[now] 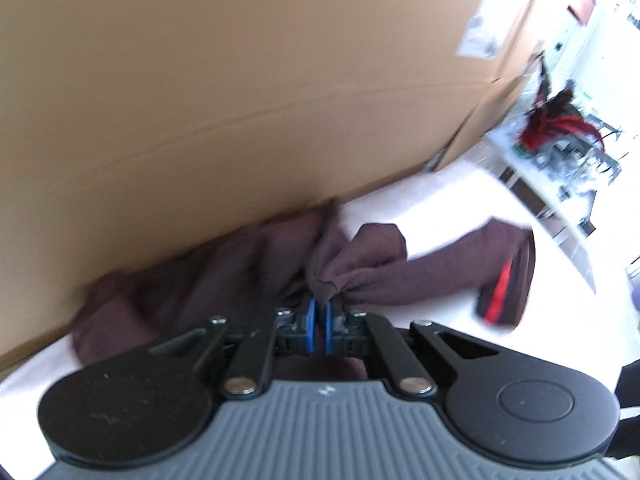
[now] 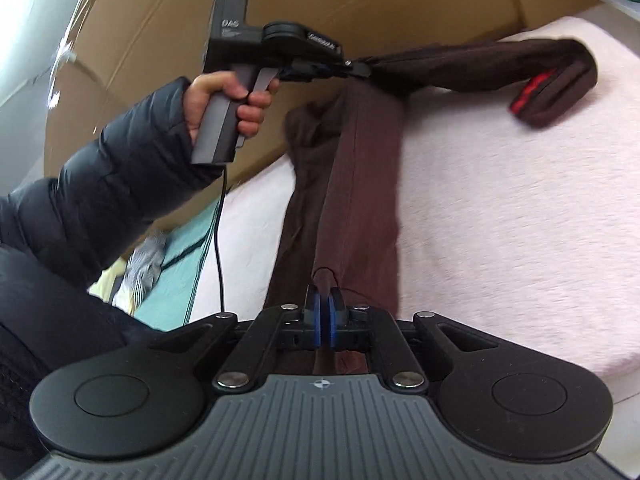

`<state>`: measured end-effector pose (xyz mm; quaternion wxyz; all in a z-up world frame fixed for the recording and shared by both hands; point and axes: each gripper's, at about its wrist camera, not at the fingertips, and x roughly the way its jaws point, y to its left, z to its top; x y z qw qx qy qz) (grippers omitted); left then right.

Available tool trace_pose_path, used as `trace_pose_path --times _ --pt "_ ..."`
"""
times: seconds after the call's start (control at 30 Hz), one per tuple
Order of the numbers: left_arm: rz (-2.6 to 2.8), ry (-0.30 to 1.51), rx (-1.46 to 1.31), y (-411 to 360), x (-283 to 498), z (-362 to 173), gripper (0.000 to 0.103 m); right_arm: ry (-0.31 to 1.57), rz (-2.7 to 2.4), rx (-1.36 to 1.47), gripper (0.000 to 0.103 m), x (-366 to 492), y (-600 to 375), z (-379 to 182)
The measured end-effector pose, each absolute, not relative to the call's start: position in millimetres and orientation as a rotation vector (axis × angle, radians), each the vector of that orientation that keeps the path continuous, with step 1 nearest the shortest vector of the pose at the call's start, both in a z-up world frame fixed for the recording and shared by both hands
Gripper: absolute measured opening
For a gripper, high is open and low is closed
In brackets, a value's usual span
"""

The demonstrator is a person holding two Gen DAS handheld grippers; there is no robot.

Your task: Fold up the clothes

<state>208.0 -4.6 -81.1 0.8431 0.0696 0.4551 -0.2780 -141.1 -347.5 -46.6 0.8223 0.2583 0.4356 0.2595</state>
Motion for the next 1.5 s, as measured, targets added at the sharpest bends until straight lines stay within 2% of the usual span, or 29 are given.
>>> trace_pose_path --times 0.13,0.17,0.23,0.3,0.33,0.53,0.57,0.63,0.8,0.97,1.07,1.1,1.2,1.27,1.33,1.4,1.5 --pt "-0.57 0.957 0.177 15.7 204.2 -97.5 0.0 0.995 0.574 0.521 0.005 -132.8 -316.2 -63.4" --pt "-0.566 0.956 0.184 20.7 203.2 -101.6 0.003 1.012 0.579 0.517 0.005 -131.0 -309.5 -68.0" --pt "-0.562 0.945 0.205 23.1 203.1 -109.3 0.011 1.048 0.585 0.502 0.005 -125.9 -298.3 -78.3" --pt "-0.558 0.933 0.222 25.2 203.6 -117.8 0.026 1.088 0.585 0.484 0.006 -121.3 -288.8 -90.3" --pt "-0.557 0.928 0.228 26.2 204.3 -122.6 0.028 1.105 0.583 0.471 0.006 -119.4 -283.4 -96.0" --pt "-0.569 0.916 0.243 42.4 201.6 -124.7 0.04 1.152 0.586 0.474 0.017 -124.8 -282.3 -101.4" --pt "-0.57 0.901 0.231 48.2 198.5 -117.0 0.042 1.153 0.585 0.464 0.024 -128.0 -285.5 -96.1" --pt "-0.582 0.872 0.211 58.8 190.7 -99.4 0.039 1.134 0.575 0.44 0.033 -136.1 -293.1 -82.8" --pt "-0.792 0.859 0.165 56.4 164.5 -73.1 0.039 0.997 0.495 0.454 0.033 -146.8 -317.6 -51.5" --pt "-0.849 0.947 0.241 13.5 154.7 -120.1 0.039 0.994 0.48 0.464 0.029 -126.4 -306.4 -69.8" --pt "-0.762 0.998 0.226 13.9 164.6 -147.5 0.036 1.072 0.459 0.435 0.029 -125.9 -301.2 -93.0" --pt "-0.754 0.995 0.214 17.4 166.4 -151.5 0.041 1.081 0.455 0.431 0.028 -126.7 -301.6 -96.3" --pt "-0.765 1.026 0.147 22.6 173.8 -139.7 0.041 1.087 0.47 0.456 0.028 -127.8 -309.7 -93.8" --pt "-0.772 0.976 0.106 20.1 178.0 -123.9 0.048 1.05 0.464 0.455 0.028 -121.7 -323.8 -79.9" --pt "-0.771 0.939 0.093 11.4 185.8 -113.7 0.05 0.992 0.439 0.414 0.03 -109.0 -340.9 -62.3" --pt "-0.761 0.931 0.109 0.5 194.1 -113.7 0.052 0.933 0.379 0.367 0.039 -88.3 -366.5 -46.4" --pt "-0.721 0.955 0.148 -11.4 206.2 -124.0 0.052 0.861 0.276 0.31 0.042 -48.9 -400.1 -31.7"
